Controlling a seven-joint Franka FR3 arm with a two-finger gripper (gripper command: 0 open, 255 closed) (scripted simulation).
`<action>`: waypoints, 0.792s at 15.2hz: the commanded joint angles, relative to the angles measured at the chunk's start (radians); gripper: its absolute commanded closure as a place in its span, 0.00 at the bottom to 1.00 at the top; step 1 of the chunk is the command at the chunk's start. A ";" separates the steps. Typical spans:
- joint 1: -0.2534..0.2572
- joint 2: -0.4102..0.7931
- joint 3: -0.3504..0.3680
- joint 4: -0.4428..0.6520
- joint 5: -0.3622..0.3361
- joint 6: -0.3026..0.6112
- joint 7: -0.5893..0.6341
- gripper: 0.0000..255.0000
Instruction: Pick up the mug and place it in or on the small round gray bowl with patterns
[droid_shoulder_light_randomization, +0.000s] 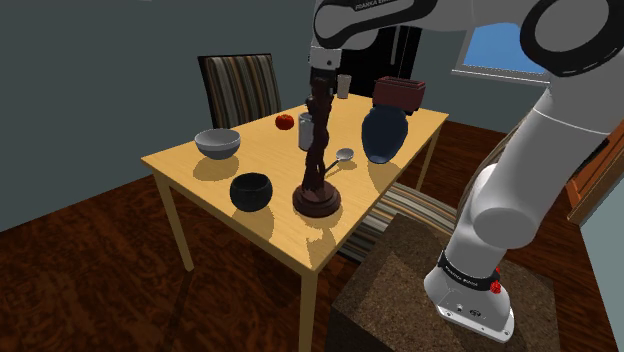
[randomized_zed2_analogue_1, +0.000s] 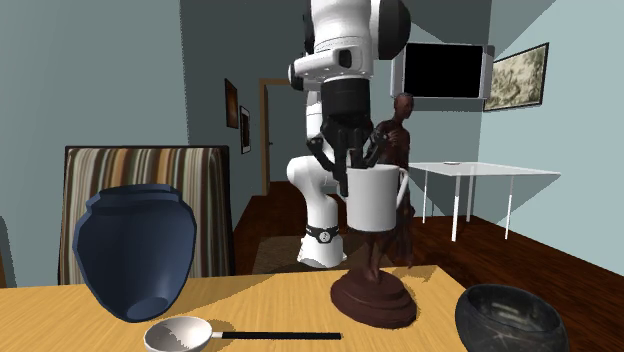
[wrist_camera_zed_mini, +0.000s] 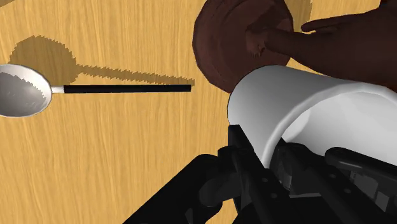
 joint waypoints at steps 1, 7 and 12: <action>0.023 0.040 0.028 0.048 0.009 -0.008 0.049 1.00; 0.080 0.161 0.090 0.200 0.020 -0.032 0.166 1.00; 0.129 0.286 0.132 0.368 0.018 -0.068 0.260 1.00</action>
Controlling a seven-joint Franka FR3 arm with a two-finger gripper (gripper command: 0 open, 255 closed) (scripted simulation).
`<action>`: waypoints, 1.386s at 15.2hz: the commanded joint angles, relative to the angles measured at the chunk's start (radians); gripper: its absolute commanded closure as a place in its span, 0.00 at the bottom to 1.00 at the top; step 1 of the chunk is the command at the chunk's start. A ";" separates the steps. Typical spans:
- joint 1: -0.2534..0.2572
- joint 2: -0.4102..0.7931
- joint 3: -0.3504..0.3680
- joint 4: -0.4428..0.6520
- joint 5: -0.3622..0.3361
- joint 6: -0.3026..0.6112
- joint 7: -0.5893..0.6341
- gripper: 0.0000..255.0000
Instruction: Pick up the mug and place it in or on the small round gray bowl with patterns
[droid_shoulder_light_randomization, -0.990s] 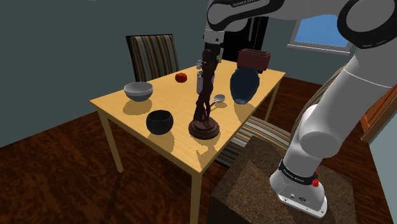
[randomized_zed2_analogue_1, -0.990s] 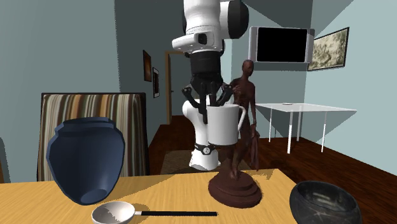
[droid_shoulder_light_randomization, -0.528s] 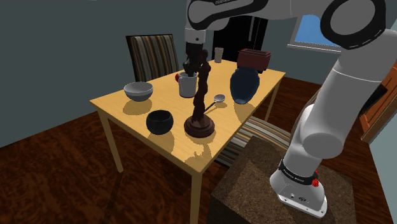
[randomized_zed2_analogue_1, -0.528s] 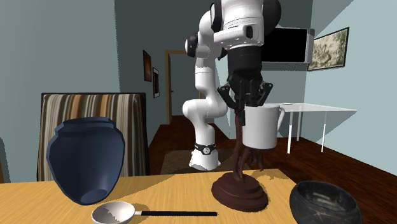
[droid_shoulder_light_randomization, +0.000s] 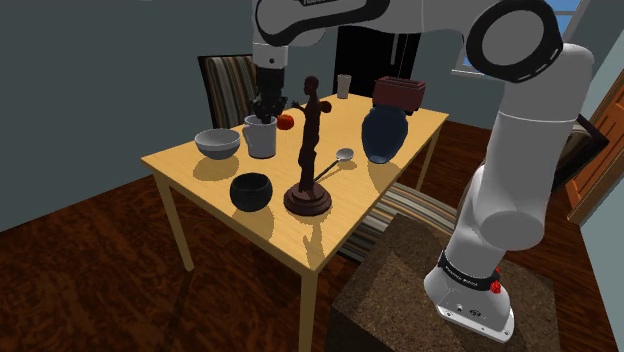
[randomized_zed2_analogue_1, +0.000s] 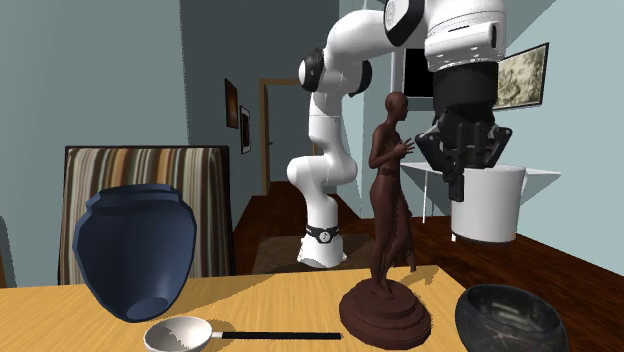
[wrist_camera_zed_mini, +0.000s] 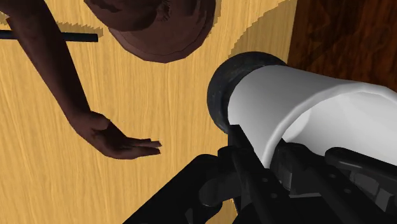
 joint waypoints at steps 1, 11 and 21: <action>0.021 0.060 0.016 0.091 -0.002 -0.028 0.040 1.00; 0.042 0.117 0.029 0.065 -0.005 0.058 0.069 1.00; 0.043 0.135 0.030 -0.043 -0.002 0.183 0.061 1.00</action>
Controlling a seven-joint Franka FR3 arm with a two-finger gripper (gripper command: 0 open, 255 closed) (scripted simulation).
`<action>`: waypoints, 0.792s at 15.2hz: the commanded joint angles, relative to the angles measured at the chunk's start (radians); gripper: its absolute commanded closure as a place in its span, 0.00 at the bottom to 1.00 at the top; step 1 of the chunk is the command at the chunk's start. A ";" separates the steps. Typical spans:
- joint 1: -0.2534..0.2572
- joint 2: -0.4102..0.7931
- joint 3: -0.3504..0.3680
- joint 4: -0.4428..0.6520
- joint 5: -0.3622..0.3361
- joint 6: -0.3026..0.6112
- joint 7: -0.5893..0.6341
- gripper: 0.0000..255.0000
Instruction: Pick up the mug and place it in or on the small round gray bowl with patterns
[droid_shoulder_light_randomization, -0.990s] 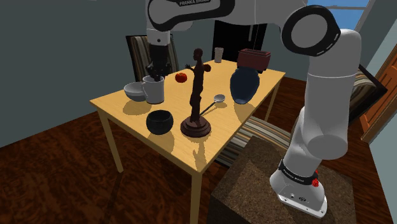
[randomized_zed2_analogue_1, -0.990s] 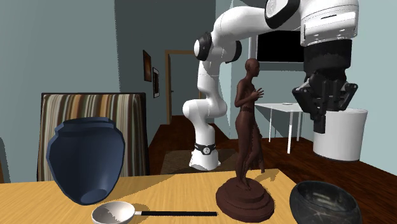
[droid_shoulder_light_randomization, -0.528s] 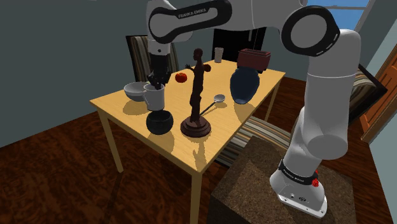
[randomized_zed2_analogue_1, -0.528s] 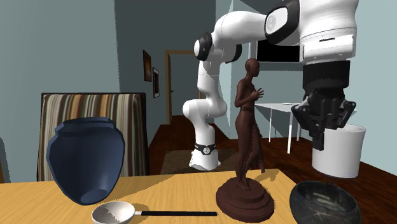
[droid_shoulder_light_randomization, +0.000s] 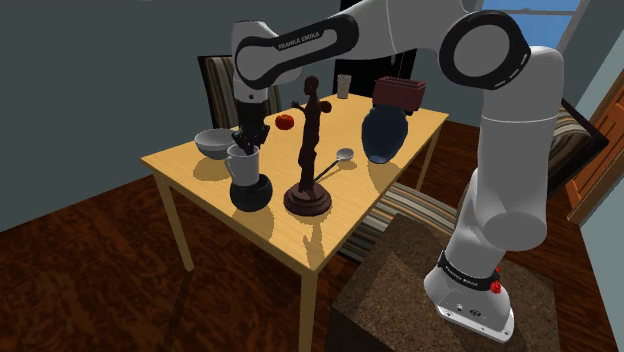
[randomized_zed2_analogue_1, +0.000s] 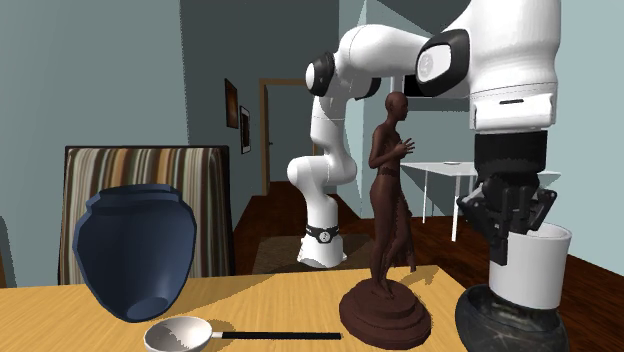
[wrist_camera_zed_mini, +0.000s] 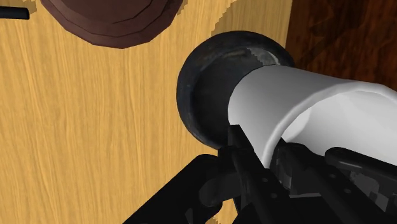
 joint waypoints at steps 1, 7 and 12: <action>-0.002 0.000 -0.001 -0.014 0.001 0.015 -0.004 1.00; -0.002 0.000 -0.001 -0.014 0.001 0.015 -0.004 1.00; -0.002 0.000 -0.001 -0.014 0.001 0.014 -0.004 0.00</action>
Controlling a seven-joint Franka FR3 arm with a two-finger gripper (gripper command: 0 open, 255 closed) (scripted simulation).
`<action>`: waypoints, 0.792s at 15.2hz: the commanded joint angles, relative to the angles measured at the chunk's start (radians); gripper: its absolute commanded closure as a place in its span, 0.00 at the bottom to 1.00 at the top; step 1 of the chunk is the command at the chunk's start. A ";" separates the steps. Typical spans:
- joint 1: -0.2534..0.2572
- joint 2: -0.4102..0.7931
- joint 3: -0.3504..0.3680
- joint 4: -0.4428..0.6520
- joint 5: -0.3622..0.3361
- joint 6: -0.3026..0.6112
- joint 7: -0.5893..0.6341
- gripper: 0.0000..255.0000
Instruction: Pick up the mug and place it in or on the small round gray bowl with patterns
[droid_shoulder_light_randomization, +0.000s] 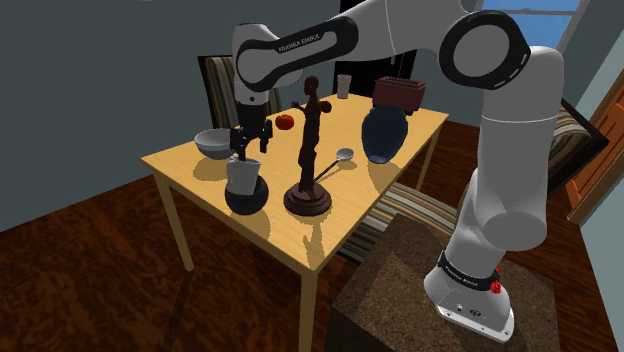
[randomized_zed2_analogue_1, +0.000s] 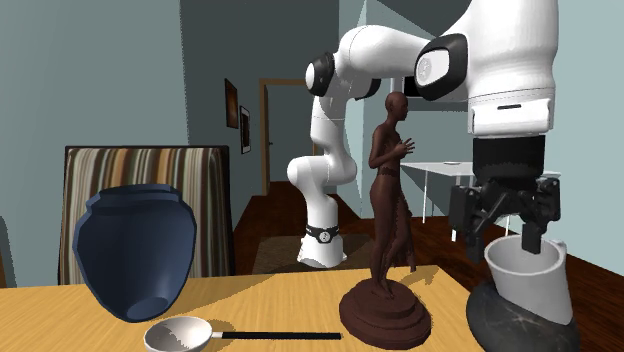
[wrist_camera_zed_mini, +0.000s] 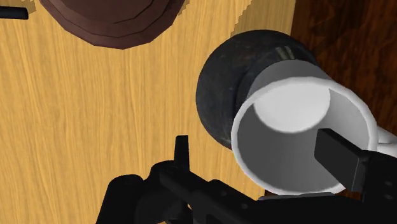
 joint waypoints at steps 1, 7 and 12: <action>0.000 0.000 0.000 0.000 0.000 0.000 0.000 0.00; -0.004 -0.020 -0.003 0.099 -0.002 -0.120 0.002 0.00; -0.004 -0.020 -0.003 0.099 -0.002 -0.120 0.002 0.00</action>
